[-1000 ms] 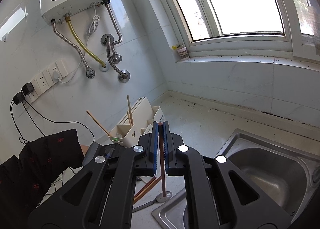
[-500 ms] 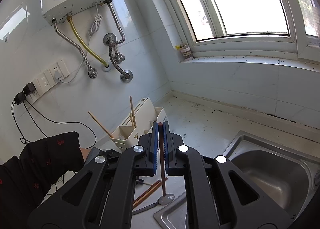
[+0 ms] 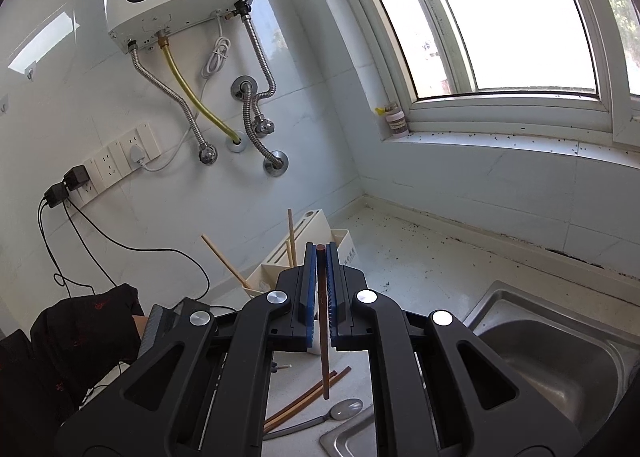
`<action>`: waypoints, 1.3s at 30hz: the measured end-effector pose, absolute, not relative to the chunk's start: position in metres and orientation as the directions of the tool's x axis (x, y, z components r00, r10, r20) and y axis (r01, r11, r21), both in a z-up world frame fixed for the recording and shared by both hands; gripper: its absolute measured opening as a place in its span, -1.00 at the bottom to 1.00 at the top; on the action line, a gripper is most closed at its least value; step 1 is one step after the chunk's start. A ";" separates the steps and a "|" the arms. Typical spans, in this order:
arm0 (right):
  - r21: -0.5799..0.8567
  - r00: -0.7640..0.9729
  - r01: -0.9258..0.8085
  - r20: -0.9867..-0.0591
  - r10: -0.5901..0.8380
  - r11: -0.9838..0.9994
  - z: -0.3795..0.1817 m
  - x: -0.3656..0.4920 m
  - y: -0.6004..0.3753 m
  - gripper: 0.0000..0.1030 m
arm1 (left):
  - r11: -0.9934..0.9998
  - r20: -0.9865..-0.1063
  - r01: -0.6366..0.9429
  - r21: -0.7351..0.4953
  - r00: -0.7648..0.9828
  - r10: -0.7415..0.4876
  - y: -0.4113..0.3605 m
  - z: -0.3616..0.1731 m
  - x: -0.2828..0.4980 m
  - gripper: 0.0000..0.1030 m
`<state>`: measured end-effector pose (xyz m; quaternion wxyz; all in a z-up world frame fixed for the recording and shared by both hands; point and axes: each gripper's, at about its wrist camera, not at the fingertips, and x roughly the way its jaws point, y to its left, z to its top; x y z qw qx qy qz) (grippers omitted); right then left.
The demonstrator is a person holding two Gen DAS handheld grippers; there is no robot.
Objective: Organize utensils
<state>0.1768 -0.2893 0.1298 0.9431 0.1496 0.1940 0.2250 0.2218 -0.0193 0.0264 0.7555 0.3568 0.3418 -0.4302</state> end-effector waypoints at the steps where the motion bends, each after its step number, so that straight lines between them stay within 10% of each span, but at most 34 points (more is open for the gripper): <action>1: 0.365 0.823 -0.374 -0.294 0.486 0.853 0.133 0.177 -0.287 -0.91 | 0.396 -0.803 0.883 0.251 0.418 -0.424 -0.017 0.034 0.219 -0.92; 17: 0.328 0.803 -0.457 -0.249 0.542 0.827 0.159 0.174 -0.256 -0.91 | 0.564 -0.608 0.809 0.165 0.534 -0.588 0.009 0.097 0.186 -1.00; 32: 0.328 0.822 -0.422 -0.255 0.509 0.845 0.153 0.167 -0.271 -0.91 | 0.483 -0.750 0.850 0.212 0.458 -0.478 -0.019 0.047 0.188 -0.98; 35: 0.329 0.830 -0.410 -0.254 0.497 0.851 0.152 0.166 -0.278 -0.91 | 0.470 -0.784 0.857 0.212 0.436 -0.442 -0.025 0.032 0.196 -0.58; 39: 0.328 0.837 -0.395 -0.255 0.484 0.858 0.150 0.164 -0.285 -0.91 | 0.451 -0.811 0.870 0.202 0.406 -0.421 -0.033 0.014 0.207 -0.51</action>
